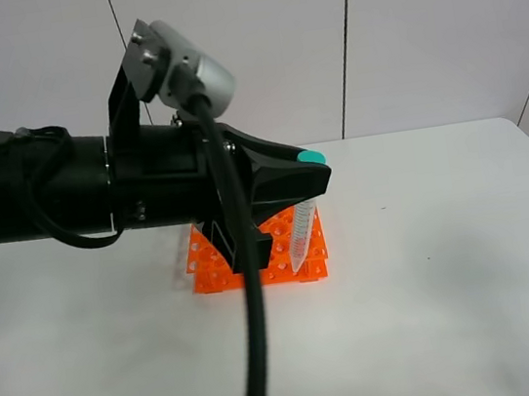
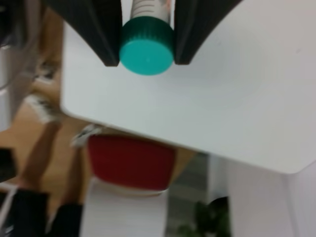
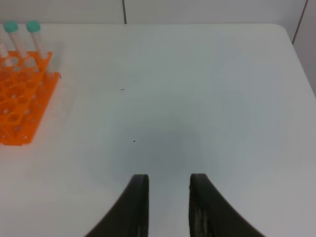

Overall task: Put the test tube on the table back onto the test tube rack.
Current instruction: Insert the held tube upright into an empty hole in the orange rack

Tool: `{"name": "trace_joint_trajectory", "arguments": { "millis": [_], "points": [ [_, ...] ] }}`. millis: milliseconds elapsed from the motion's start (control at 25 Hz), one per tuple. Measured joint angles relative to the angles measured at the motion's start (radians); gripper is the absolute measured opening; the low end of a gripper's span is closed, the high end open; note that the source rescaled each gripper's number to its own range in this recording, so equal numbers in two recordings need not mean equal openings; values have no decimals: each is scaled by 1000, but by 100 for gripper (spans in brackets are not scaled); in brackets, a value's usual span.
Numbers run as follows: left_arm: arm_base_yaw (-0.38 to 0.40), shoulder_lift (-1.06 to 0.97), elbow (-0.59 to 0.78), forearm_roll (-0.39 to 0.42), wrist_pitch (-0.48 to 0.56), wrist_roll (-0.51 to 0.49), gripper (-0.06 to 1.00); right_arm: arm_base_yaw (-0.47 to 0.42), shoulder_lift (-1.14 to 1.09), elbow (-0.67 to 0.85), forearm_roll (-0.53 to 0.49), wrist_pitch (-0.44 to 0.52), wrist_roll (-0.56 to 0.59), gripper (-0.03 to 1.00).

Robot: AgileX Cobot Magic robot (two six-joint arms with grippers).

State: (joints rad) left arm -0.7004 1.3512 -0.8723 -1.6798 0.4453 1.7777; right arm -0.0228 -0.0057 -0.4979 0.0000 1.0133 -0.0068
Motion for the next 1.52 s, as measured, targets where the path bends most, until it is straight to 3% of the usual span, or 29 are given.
{"name": "trace_joint_trajectory", "arguments": {
  "millis": [120,240,280,400,480,560,640,720,840,1080,1520],
  "points": [
    [-46,1,-41,91,-156,-72,0,0,0,0,0,0,0,30],
    [-83,12,-93,314,-321,-285,0,0,0,0,0,0,0,30],
    [-91,20,-104,425,-367,-383,0,0,0,0,0,0,0,30],
    [-92,60,-110,798,-503,-820,0,0,0,0,0,0,0,30],
    [-84,93,-110,1112,-556,-1158,0,0,0,0,0,0,0,30],
    [-64,126,-110,1357,-582,-1418,0,0,0,0,0,0,0,30],
    [-24,155,-110,1549,-627,-1640,0,0,0,0,0,0,0,30],
    [30,184,-103,1688,-711,-1771,0,0,0,0,0,0,0,30],
    [98,219,-66,1760,-862,-1854,0,0,0,0,0,0,0,30],
    [194,274,2,1761,-972,-1878,0,0,0,0,6,0,0,30],
    [214,475,2,1760,-1206,-1876,0,0,0,0,6,0,0,30]
  ]
}}
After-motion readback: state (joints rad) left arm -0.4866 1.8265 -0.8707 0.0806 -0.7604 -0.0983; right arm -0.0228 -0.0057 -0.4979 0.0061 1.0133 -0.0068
